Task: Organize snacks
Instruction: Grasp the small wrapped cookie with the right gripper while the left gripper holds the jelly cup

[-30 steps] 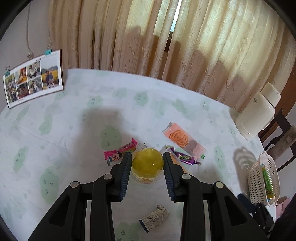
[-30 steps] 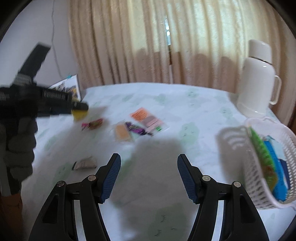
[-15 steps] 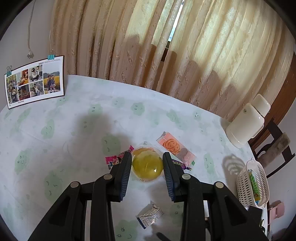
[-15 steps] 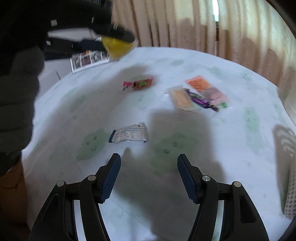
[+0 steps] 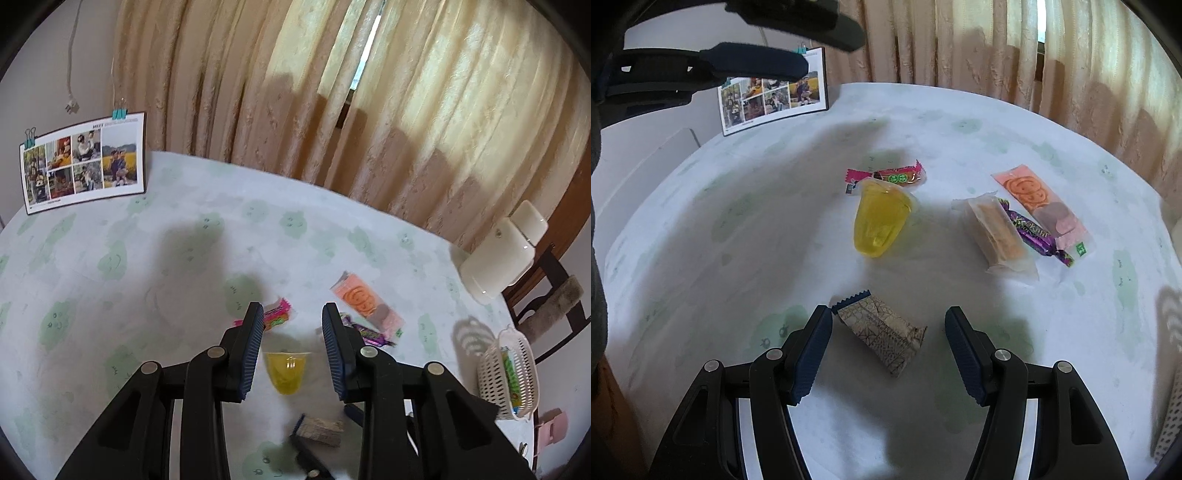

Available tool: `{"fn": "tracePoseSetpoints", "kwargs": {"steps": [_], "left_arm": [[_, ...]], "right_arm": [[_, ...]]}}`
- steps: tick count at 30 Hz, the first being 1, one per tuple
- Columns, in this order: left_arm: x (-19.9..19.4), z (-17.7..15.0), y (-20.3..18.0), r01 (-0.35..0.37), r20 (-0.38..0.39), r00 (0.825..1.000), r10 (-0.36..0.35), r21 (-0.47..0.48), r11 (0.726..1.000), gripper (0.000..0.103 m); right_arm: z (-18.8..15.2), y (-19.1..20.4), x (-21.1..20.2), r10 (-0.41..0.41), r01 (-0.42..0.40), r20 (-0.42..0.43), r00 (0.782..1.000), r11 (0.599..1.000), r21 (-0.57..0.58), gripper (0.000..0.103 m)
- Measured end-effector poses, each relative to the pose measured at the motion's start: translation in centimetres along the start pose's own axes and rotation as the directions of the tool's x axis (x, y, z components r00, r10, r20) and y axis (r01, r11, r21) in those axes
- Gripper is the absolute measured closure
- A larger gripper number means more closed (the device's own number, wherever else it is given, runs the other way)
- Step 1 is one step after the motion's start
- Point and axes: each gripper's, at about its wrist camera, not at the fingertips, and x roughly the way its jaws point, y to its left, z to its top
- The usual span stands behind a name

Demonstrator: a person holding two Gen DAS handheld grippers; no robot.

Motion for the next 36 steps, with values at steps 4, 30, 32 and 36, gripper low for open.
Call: {"fn": "tracePoseSetpoints", "kwargs": {"steps": [4,30,32,36], "left_arm": [[1.9,-0.5,0.1,-0.049,-0.050,0.997,0.050,0.019,0.999,0.062],[8.6,-2.8,-0.2,-0.045,-0.232,0.971,0.061,0.072,0.996,0.044],[9.2,-3.0,-0.2,-0.052,-0.245,0.967,0.068,0.071,0.996,0.044],[9.9,-3.5,-0.2,-0.035,-0.261,0.964,0.052,0.068,0.997,0.054]], "right_arm": [[-0.2,0.2,-0.1,-0.033,0.034,0.013,0.999,0.999,-0.007,0.063],[-1.3,-4.9,-4.2,-0.014,-0.010,0.126,0.992,0.982,0.189,0.073],[-1.3,-5.1,-4.6,-0.028,0.001,0.138,0.990,0.981,0.193,0.073],[-1.2,-6.2,-5.6,-0.045,0.006,0.168,0.985,0.975,0.221,0.073]]}}
